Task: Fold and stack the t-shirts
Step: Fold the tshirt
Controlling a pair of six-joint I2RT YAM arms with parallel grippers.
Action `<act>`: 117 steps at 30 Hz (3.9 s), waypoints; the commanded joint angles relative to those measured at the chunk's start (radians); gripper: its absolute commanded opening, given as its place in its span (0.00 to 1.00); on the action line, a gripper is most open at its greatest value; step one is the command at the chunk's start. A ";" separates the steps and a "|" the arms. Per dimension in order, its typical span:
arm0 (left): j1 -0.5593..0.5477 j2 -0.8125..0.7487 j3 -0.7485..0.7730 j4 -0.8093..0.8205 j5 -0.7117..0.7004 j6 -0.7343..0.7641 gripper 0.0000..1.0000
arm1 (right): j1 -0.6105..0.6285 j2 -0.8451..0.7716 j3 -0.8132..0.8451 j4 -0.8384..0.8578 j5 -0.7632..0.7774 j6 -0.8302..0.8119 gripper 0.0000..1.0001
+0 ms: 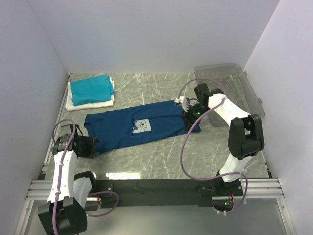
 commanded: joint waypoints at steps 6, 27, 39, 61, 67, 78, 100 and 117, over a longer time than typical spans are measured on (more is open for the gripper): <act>0.002 0.043 -0.087 0.140 0.034 -0.063 0.54 | -0.149 -0.073 -0.116 0.108 0.138 0.117 0.55; -0.006 0.253 -0.074 0.302 -0.046 -0.043 0.20 | -0.189 -0.028 -0.156 0.219 0.258 0.261 0.52; -0.006 0.256 -0.073 0.324 -0.035 -0.020 0.08 | -0.177 0.052 -0.144 0.281 0.287 0.328 0.50; -0.006 0.253 -0.036 0.287 -0.073 0.003 0.00 | -0.164 -0.008 -0.225 0.301 0.267 0.301 0.00; 0.000 0.244 -0.013 0.273 -0.086 0.014 0.00 | -0.164 -0.047 -0.244 0.328 0.287 0.328 0.23; 0.000 0.241 -0.019 0.281 -0.075 0.017 0.00 | -0.145 0.036 -0.205 0.372 0.324 0.382 0.46; 0.014 0.252 -0.004 0.243 -0.135 0.044 0.00 | -0.155 -0.209 -0.431 0.282 0.358 0.223 0.00; 0.020 0.253 0.047 0.218 -0.064 0.168 0.31 | -0.209 -0.387 -0.506 -0.005 0.303 -0.037 0.53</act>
